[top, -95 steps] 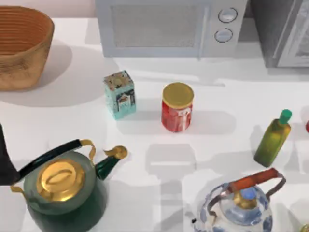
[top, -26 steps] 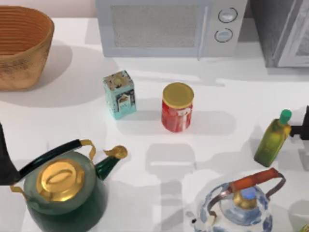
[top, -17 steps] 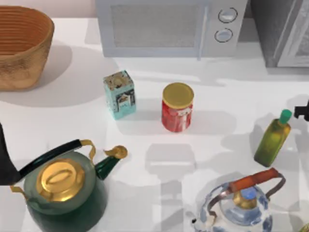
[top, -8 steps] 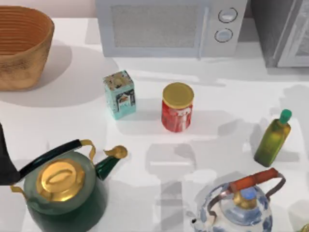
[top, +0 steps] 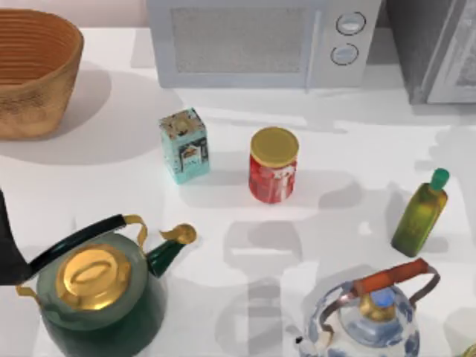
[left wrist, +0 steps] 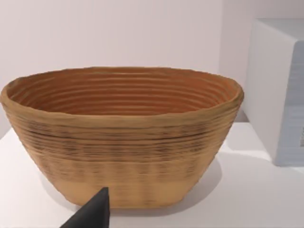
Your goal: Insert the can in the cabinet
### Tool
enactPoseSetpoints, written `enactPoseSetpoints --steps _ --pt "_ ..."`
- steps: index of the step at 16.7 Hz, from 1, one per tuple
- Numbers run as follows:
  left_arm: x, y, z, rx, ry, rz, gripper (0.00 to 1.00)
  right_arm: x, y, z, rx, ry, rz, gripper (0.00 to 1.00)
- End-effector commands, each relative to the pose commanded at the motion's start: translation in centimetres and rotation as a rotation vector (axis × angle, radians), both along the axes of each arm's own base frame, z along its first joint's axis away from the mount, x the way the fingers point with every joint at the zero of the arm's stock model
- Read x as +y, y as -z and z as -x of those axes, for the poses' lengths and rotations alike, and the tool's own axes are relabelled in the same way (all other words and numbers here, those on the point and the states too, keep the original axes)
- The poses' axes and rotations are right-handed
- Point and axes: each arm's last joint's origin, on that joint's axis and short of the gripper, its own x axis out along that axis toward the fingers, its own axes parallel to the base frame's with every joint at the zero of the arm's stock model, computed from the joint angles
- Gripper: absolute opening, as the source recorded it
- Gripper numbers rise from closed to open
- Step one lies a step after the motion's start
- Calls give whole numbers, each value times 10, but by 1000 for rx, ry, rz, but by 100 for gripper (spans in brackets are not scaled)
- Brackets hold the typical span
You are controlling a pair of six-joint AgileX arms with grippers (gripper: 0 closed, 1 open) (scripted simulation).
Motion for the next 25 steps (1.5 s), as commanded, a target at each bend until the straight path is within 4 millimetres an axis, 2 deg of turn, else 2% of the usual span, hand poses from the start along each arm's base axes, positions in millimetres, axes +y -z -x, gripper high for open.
enactPoseSetpoints --steps 4,10,13,16,21,25 --pt "0 0 0 0 0 0 100 1 -8 19 -34 -3 2 0" --pt "0 0 0 0 0 0 100 5 -18 91 -177 -12 -2 0" --pt "0 0 0 0 0 0 100 6 -9 129 -269 -15 -1 0" --pt "0 0 0 0 0 0 100 6 10 155 -348 -10 6 0" --pt "0 0 0 0 0 0 100 6 41 170 -400 -8 8 0" --pt "0 0 0 0 0 0 100 6 46 170 -399 -8 7 0"
